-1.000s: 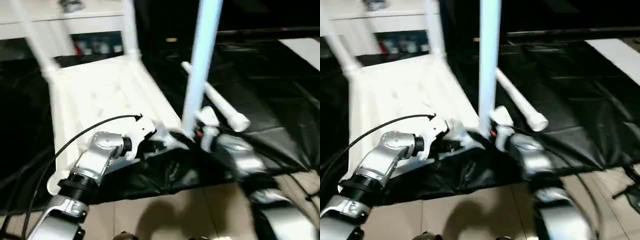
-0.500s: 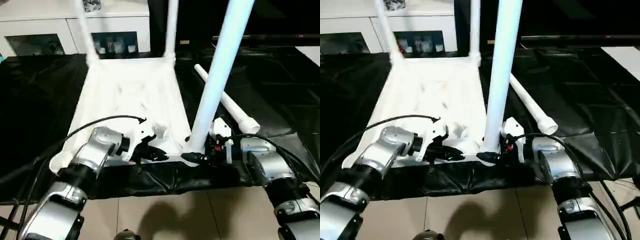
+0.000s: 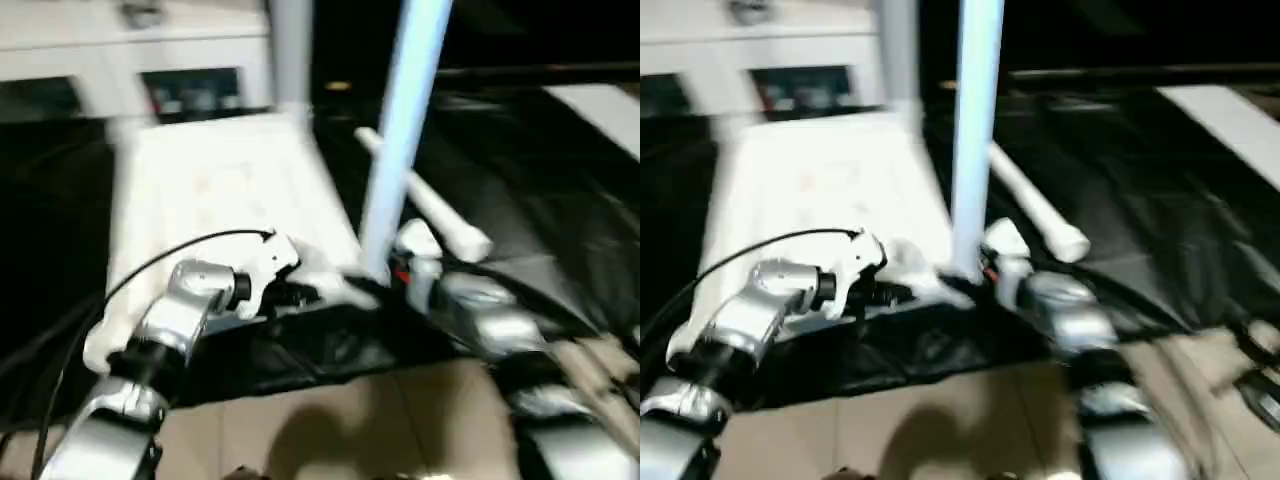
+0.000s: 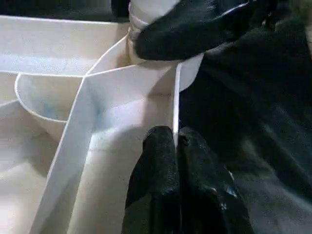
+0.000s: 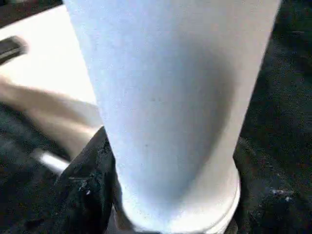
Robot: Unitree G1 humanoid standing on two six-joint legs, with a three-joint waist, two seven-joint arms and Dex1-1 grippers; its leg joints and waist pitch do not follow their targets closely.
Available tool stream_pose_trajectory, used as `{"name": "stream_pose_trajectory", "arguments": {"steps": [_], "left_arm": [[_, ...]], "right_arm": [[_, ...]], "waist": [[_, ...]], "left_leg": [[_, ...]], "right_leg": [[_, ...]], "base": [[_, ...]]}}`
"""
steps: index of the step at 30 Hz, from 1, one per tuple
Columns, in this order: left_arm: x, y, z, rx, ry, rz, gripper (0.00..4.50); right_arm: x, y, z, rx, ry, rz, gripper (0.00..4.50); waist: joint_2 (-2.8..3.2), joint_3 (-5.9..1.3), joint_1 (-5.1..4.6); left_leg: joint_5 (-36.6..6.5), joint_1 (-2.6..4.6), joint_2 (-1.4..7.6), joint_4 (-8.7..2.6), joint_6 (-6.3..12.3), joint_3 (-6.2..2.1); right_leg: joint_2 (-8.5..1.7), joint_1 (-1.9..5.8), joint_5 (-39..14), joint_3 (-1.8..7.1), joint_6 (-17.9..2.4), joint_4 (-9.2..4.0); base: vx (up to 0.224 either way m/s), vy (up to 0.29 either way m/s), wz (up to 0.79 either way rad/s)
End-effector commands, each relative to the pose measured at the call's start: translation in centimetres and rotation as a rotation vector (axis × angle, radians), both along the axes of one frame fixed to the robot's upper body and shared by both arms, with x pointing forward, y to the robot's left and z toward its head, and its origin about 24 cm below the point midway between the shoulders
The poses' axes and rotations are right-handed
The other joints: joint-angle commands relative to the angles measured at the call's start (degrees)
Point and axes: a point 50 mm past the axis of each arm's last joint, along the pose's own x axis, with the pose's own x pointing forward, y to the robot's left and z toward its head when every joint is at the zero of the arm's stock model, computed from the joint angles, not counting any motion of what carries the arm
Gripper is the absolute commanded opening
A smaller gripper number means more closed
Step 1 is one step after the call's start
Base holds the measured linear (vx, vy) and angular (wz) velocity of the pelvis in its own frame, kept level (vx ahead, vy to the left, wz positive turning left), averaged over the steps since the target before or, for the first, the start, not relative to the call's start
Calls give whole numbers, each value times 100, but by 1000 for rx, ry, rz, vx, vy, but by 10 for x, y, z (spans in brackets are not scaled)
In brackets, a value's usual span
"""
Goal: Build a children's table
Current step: Rotate leg to tighten
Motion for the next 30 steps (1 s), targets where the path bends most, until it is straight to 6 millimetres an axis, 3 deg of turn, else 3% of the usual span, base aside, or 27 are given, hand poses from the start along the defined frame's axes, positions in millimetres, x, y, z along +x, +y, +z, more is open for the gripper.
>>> {"name": "stream_pose_trajectory", "arguments": {"steps": [1,6,7,8,15,16,17,19,23,24,25,26,29,30], "left_arm": [[-2,-27,18,-108,-73,-30,0],[-5,-39,20,-132,-80,5,0],[-5,-39,20,-131,-81,10,0],[-4,-38,20,-129,-82,14,0],[-1,-31,22,-99,-85,16,0],[-2,-29,21,-94,-81,-10,0],[-2,-28,21,-92,-70,-47,0],[-3,-28,21,-90,-61,-70,0],[-3,-24,21,-73,-23,-188,0],[-2,-22,22,-66,-16,-207,0],[-2,-22,22,-64,-15,-211,0],[0,-19,22,-45,-2,-239,0],[3,-16,22,-10,-1,-262,0],[5,-15,22,-1,4,-269,0]], "right_arm": [[-4,19,-15,-13,77,-52,272],[-4,34,-16,-22,52,-62,272],[-4,36,-16,-14,50,-50,307],[-4,36,-15,-2,47,-46,328],[0,27,-7,4,-10,-8,375],[0,23,-4,8,-28,26,375],[-2,18,-3,5,-42,78,375],[-3,15,-3,-4,-48,117,375],[-21,4,-6,-30,-45,386,375],[-25,2,-7,-36,-35,448,375],[-26,1,-7,-37,-33,462,375],[-34,-4,-7,-52,0,564,375],[-40,-10,-9,-71,47,644,375],[-43,-12,-10,-78,63,677,375]], "waist": [[-56,-369,38],[-41,-388,36],[-106,-395,30],[-56,-392,50],[-41,-397,63],[5,-399,70],[-26,-409,69],[-15,-409,88],[18,-404,208],[59,-413,251],[39,-412,263],[66,-402,283],[57,-387,345],[79,-386,360]], "left_leg": [[-1787,32,201,-416,-13,-85],[-1476,20,178,-383,176,-42],[-1425,13,179,-376,211,-30],[-1306,10,182,-375,259,-35],[-1326,18,182,-372,270,-34],[-1335,24,185,-375,266,-42],[-1328,18,179,-360,291,-32],[-1264,13,179,-352,351,-28],[-1293,32,197,-341,438,-9],[-1292,42,206,-340,433,-20],[-1315,47,206,-337,433,-12],[-1422,58,207,-345,391,-15],[-1636,92,211,-358,337,-15],[-1747,103,219,-369,275,-21]], "right_leg": [[-385,259,-2251,286,-1037,-473],[-338,273,-1588,284,-1217,-420],[-338,278,-1536,286,-1222,-417],[-340,285,-1419,287,-1255,-398],[-327,300,-1271,286,-1317,-381],[-329,300,-1250,284,-1328,-374],[-325,310,-1176,283,-1346,-376],[-324,313,-1048,286,-1398,-362],[-297,313,-1007,275,-1419,-370],[-301,311,-949,274,-1452,-344],[-294,303,-934,274,-1457,-356],[-296,298,-994,275,-1494,-360],[-292,283,-1250,280,-1443,-398],[-305,281,-1383,283,-1429,-408]], "base": [[0,0,0],[0,0,0],[0,0,0],[0,0,0],[0,0,0],[0,0,0],[0,0,0],[0,0,0],[0,0,0],[0,0,0],[0,0,0],[0,0,0],[0,0,0],[0,0,0]]}}
